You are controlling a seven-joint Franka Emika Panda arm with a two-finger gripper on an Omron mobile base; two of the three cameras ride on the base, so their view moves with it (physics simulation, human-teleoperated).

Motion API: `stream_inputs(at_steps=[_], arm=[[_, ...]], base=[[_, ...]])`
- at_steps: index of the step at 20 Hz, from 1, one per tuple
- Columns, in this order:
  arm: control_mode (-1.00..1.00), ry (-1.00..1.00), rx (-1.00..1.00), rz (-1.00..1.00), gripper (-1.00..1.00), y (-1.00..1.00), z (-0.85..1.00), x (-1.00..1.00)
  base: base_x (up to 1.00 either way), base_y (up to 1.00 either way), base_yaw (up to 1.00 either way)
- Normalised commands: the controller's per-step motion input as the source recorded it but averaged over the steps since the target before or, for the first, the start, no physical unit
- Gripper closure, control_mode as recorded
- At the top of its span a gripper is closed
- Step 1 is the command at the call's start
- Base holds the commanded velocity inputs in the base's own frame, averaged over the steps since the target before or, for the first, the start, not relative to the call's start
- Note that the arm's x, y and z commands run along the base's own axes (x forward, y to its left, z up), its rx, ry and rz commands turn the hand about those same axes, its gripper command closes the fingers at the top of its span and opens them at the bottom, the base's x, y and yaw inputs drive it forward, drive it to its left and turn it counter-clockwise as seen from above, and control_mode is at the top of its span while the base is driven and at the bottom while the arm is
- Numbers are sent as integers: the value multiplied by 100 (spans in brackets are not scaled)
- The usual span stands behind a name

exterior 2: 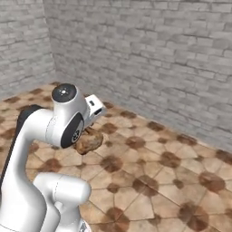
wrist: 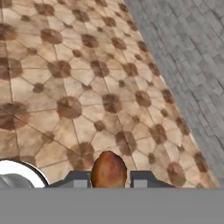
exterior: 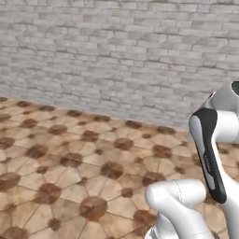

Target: Take the chicken drumsticks from the pan and place one on each plate on the dining counter.

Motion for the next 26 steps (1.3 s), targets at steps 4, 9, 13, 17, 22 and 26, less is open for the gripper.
stream_inputs(at_steps=[4, 9, 13, 17, 22, 26], arm=[[100, 0, 0, 0, 100, 0, 0, 0], [100, 0, 0, 0, 100, 0, 0, 0], [100, 0, 0, 0, 100, 0, 0, 0], [100, 0, 0, 0, 100, 0, 0, 0], [100, 0, 0, 0, 100, 0, 0, 0], [100, 0, 0, 0, 100, 0, 0, 0]], base=[[76, 14, 60], [65, 8, 72], [64, 8, 70], [69, 11, 64], [75, 15, 57], [85, 11, 51]])
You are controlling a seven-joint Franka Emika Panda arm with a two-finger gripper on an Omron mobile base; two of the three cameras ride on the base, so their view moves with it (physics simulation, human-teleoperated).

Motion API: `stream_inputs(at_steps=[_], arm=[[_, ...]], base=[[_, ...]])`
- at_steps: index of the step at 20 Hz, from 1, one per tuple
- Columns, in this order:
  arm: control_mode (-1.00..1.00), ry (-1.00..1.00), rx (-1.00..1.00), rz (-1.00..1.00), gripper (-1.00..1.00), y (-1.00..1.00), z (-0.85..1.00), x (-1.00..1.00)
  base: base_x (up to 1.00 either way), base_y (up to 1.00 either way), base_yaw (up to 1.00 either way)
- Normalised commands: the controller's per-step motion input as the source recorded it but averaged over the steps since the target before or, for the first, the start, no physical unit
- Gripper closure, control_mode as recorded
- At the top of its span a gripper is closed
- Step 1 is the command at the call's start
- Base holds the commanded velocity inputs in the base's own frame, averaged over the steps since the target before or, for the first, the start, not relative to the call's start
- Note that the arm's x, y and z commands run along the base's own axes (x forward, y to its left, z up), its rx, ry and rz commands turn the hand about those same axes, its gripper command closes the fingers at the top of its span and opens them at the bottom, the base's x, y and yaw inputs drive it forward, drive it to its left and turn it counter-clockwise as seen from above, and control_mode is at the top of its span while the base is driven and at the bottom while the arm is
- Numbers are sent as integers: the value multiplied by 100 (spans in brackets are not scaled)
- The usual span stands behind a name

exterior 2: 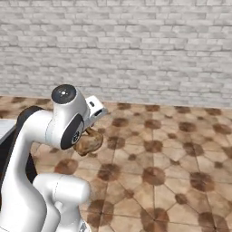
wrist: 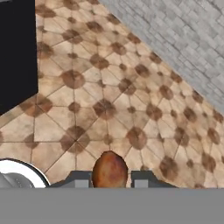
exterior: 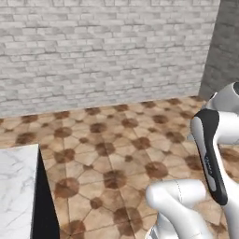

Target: Take the chicken drumsticks from the pan and place one on each plate on the dining counter.

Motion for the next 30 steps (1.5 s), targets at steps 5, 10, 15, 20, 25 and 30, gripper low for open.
stream_inputs(at_steps=[5, 10, 15, 20, 25, 30], arm=[[100, 0, 0, 0, 100, 0, 0, 0], [100, 0, 0, 0, 100, 0, 0, 0], [100, 0, 0, 0, 100, 0, 0, 0], [100, 0, 0, 0, 100, 0, 0, 0], [100, 0, 0, 0, 100, 0, 0, 0], [100, 0, 0, 0, 100, 0, 0, 0]], base=[[98, 1, 44], [100, 0, 42], [100, 0, 42], [100, 1, 42], [100, 1, 42], [99, 0, 43]])
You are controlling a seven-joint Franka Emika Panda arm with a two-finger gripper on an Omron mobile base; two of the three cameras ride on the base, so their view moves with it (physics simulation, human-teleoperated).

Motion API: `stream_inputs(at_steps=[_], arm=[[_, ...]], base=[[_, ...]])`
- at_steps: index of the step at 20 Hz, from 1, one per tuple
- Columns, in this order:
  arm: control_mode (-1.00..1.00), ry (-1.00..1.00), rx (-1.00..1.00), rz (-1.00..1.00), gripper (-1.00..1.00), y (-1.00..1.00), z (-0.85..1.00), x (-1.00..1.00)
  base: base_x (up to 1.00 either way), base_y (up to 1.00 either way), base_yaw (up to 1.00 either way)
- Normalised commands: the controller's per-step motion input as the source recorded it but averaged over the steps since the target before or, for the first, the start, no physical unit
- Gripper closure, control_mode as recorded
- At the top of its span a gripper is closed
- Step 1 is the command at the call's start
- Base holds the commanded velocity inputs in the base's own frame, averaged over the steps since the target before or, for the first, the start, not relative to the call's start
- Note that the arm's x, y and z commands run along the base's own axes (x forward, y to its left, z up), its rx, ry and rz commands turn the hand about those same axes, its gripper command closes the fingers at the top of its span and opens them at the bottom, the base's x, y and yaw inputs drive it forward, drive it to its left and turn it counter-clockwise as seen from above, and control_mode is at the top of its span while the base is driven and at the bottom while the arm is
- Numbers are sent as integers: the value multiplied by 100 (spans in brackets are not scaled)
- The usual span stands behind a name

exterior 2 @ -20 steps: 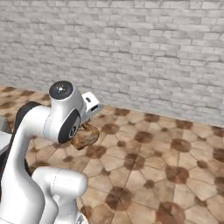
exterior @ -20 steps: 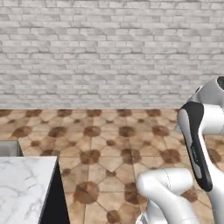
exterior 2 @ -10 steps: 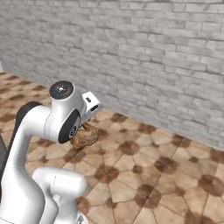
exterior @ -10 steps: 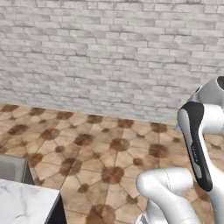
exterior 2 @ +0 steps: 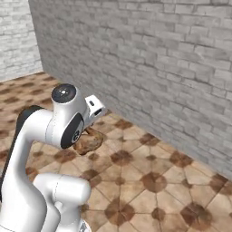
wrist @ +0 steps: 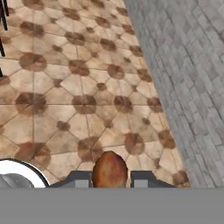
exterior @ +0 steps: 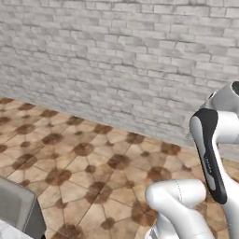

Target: Take the chicken drumsticks from the pan and place one on each plate on the dining counter.

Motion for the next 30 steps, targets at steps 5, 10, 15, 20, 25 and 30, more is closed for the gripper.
stream_inputs(at_steps=[5, 10, 15, 20, 25, 30], arm=[[100, 0, 0, 0, 100, 0, 0, 0], [100, 0, 0, 0, 100, 0, 0, 0], [100, 0, 0, 0, 100, 0, 0, 0], [100, 0, 0, 0, 100, 0, 0, 0], [100, 0, 0, 0, 100, 0, 0, 0], [100, 0, 0, 0, 100, 0, 0, 0]], base=[[97, 0, 46], [96, 0, 47], [95, 0, 48], [89, 0, 56], [85, 0, 61], [78, 0, 67]])
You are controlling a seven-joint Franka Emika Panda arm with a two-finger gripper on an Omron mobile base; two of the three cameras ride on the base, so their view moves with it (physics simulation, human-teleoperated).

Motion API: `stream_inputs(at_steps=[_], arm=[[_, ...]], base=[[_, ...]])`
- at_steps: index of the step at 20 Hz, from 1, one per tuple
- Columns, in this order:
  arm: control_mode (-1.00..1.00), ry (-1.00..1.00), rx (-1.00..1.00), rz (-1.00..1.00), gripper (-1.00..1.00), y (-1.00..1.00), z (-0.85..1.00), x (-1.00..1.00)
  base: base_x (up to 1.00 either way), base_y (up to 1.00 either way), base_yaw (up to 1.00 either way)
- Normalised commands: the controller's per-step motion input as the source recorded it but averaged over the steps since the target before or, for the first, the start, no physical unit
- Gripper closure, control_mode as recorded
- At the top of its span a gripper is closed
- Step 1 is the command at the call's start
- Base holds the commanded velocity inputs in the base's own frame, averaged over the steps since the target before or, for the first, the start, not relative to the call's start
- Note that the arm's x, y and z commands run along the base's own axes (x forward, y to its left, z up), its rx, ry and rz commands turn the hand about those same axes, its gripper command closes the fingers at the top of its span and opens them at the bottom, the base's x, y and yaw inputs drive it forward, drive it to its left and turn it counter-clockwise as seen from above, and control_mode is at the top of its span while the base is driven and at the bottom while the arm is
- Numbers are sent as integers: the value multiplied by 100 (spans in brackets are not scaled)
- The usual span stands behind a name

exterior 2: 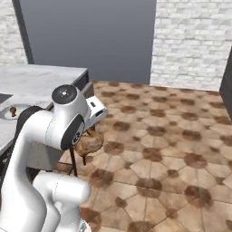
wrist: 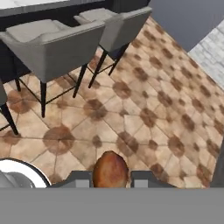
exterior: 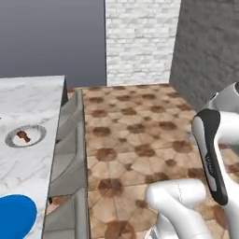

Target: Take the chicken drumsticks from the pan and place one on each plate on the dining counter.

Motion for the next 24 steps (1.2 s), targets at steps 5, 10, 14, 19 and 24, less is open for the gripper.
stream_inputs(at_steps=[5, 10, 14, 19, 24], arm=[[100, 0, 0, 0, 100, 0, 0, 0], [100, 0, 0, 0, 100, 0, 0, 0], [100, 0, 0, 0, 100, 0, 0, 0], [100, 0, 0, 0, 100, 0, 0, 0], [100, 0, 0, 0, 100, 0, 0, 0]], base=[[62, -1, 82], [28, -3, 99], [17, 0, 100], [26, 0, 99], [27, 0, 95]])
